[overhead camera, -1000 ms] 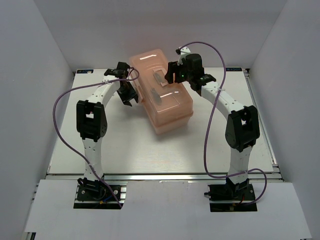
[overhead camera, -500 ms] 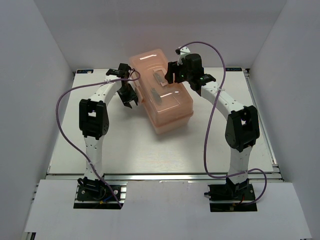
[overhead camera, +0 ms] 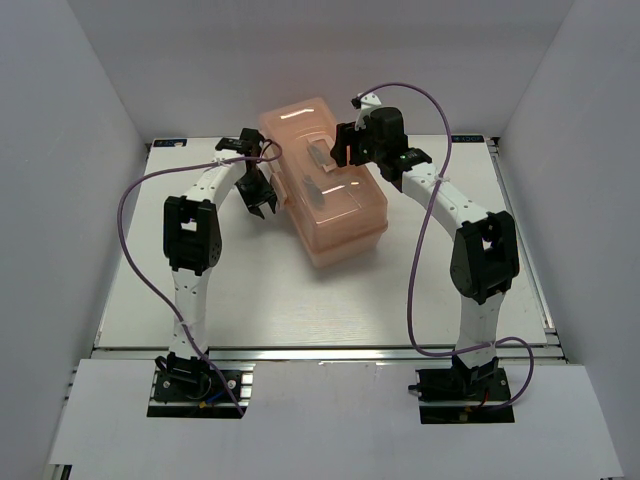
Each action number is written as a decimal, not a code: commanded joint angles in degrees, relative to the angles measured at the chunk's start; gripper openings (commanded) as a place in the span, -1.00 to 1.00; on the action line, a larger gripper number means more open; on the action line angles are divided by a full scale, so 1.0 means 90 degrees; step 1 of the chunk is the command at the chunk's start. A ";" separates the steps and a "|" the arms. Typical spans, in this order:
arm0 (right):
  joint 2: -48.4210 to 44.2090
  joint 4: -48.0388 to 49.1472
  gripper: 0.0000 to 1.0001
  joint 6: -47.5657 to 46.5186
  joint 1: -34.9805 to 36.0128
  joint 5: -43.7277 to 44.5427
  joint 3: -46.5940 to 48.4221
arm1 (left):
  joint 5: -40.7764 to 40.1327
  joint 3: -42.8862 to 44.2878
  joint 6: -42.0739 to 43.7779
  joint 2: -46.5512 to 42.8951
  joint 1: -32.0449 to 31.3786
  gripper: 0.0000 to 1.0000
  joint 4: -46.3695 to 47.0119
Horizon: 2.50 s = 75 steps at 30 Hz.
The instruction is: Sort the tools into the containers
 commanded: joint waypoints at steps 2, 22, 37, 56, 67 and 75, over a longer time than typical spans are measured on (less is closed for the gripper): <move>0.0485 -0.1228 0.26 -0.0015 0.0906 -0.1433 -0.0197 | 0.0905 0.0468 -0.0505 0.0023 -0.0759 -0.09 0.1206; 0.0466 -0.1247 0.31 -0.0024 0.0896 -0.1306 -0.0216 | 0.1256 0.0399 -0.0603 -0.1110 -0.0759 -0.14 0.1636; 0.0436 -0.1237 0.31 -0.0025 0.0896 -0.1286 -0.0246 | 0.1354 0.0732 -0.0623 -0.1218 -0.0759 -0.15 0.1489; 0.0466 -0.1237 0.32 -0.0024 0.0896 -0.1276 -0.0246 | 0.1393 0.0791 -0.0583 -0.1413 -0.0769 -0.18 0.1303; 0.0485 -0.1237 0.32 -0.0015 0.0896 -0.1266 -0.0255 | 0.1413 0.0469 -0.0574 -0.1491 -0.0769 -0.18 0.1411; 0.0466 -0.1257 0.32 -0.0034 0.0886 -0.1266 -0.0275 | 0.1022 -0.0312 -0.0583 -0.1890 -0.0759 -0.28 0.1781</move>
